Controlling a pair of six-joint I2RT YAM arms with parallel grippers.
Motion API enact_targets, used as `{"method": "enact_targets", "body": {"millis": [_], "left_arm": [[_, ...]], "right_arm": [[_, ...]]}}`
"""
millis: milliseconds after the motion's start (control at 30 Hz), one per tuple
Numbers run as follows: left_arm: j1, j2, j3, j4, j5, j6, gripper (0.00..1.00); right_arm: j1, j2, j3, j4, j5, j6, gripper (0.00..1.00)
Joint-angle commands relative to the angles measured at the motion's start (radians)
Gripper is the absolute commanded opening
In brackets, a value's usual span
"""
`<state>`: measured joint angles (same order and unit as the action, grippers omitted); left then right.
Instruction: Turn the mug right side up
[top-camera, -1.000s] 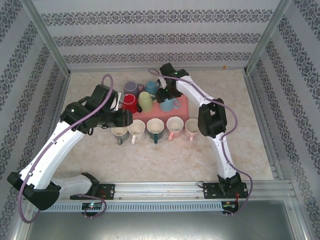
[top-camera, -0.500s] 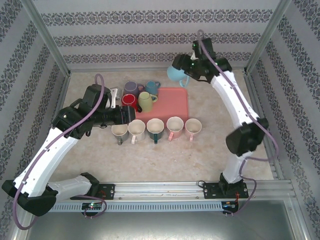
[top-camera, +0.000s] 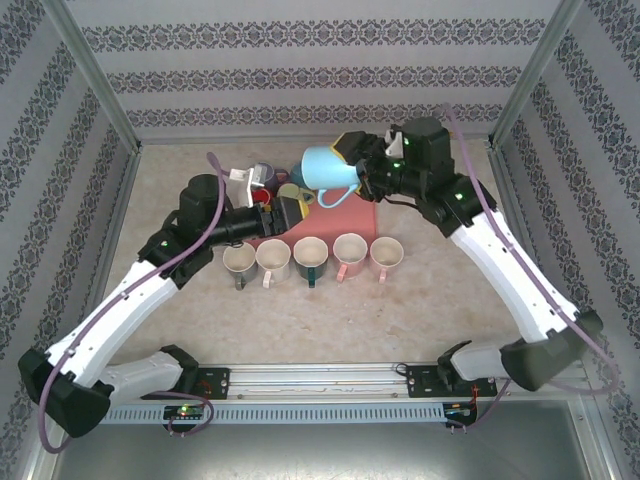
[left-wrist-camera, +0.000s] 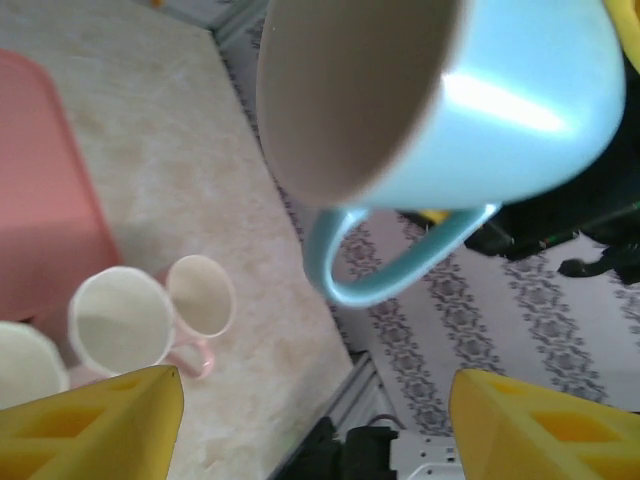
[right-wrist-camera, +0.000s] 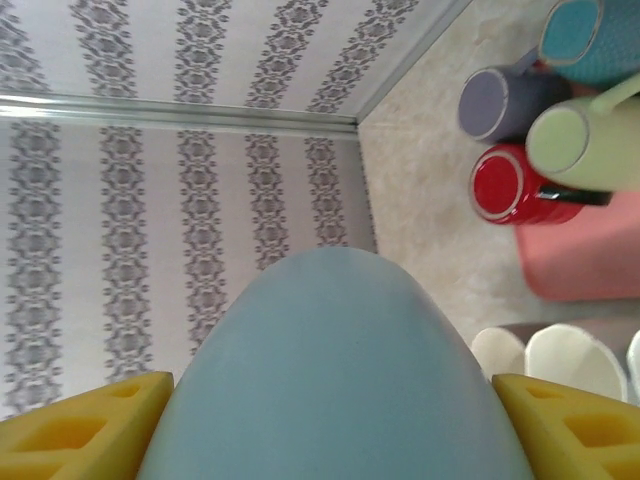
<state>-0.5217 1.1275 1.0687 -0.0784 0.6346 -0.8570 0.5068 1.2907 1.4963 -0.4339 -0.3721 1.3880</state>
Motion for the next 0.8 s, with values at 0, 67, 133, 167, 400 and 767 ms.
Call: {"method": "enact_targets", "body": {"millis": [0,67,133,167,400,767], "left_arm": [[0.009,0.022,-0.015,0.346,0.117,-0.088,0.70],[0.009,0.039,-0.028,0.441,0.147,-0.108,0.69],[0.007,0.051,-0.042,0.524,0.170,-0.121,0.68],[0.005,0.058,-0.051,0.564,0.178,-0.131,0.67],[-0.010,0.126,-0.079,0.811,0.227,-0.248,0.54],[-0.038,0.168,-0.082,0.866,0.241,-0.257,0.19]], "right_arm": [[0.007,-0.074,-0.015,0.168,-0.049,0.119,0.46],[0.009,-0.097,-0.034,0.183,-0.061,0.147,0.46],[0.009,-0.116,-0.063,0.217,-0.071,0.184,0.46],[0.009,-0.122,-0.077,0.236,-0.075,0.200,0.46],[0.010,-0.138,-0.131,0.316,-0.091,0.274,0.44],[0.008,-0.140,-0.183,0.377,-0.100,0.323,0.40]]}}
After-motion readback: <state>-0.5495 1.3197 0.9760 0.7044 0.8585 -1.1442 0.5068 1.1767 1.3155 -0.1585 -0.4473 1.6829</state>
